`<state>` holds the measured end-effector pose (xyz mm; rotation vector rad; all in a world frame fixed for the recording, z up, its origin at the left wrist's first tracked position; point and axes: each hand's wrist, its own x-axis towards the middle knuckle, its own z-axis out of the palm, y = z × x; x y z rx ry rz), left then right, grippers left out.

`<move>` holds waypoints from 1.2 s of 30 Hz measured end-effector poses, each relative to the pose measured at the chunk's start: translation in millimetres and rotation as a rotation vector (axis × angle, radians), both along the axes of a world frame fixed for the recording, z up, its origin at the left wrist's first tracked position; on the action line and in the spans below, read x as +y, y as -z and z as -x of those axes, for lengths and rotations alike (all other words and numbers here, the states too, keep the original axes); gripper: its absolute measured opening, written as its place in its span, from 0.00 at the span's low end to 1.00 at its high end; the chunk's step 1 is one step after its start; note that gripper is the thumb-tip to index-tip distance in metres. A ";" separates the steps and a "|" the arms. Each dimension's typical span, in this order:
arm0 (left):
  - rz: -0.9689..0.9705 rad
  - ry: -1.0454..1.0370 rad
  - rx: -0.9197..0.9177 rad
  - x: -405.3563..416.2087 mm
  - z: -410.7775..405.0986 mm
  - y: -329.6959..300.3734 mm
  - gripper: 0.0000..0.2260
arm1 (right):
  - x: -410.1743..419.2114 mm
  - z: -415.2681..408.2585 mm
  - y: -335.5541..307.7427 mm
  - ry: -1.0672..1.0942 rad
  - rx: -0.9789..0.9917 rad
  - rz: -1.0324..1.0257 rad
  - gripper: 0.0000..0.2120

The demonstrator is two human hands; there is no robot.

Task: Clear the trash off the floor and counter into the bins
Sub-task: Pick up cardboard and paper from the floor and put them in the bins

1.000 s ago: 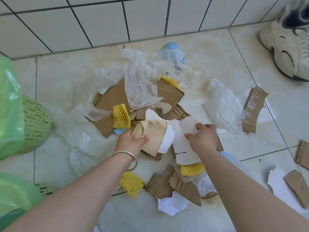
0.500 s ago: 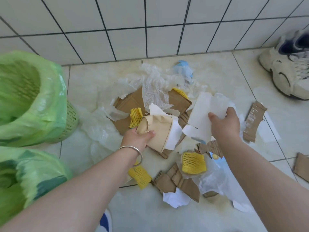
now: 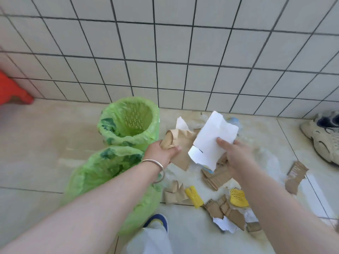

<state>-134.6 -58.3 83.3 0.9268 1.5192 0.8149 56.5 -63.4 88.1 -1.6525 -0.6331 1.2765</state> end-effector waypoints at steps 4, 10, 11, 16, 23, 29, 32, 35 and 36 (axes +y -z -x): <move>-0.040 -0.037 0.055 -28.2 57.2 -27.4 0.11 | -12.6 70.4 -29.4 -0.108 -0.001 -0.052 0.09; -0.059 -0.055 0.213 -60.2 138.4 -38.8 0.08 | -31.5 161.5 -32.2 -0.294 0.013 -0.055 0.13; -0.048 -0.064 0.253 -63.0 148.9 -36.0 0.07 | -34.8 173.6 -27.3 -0.316 -0.002 -0.040 0.14; 0.057 -0.060 0.491 -60.0 181.3 -0.2 0.05 | -38.6 222.9 12.4 -0.451 -0.172 0.086 0.17; 0.241 0.097 0.607 -54.5 183.8 56.2 0.11 | -38.9 246.0 68.1 -0.600 -0.354 0.333 0.19; 0.221 0.178 0.745 -42.7 171.9 69.3 0.25 | -40.9 240.9 79.2 -0.715 -0.438 0.338 0.18; 0.096 0.097 0.753 -38.8 154.1 62.1 0.23 | -39.0 230.1 67.5 -0.708 -0.422 0.210 0.16; -0.093 0.081 0.670 -27.6 119.9 42.4 0.19 | -31.8 205.8 46.5 -0.636 -0.403 0.077 0.13; -0.142 0.103 0.647 -22.8 104.9 34.8 0.17 | -27.8 193.0 39.4 -0.596 -0.390 0.053 0.12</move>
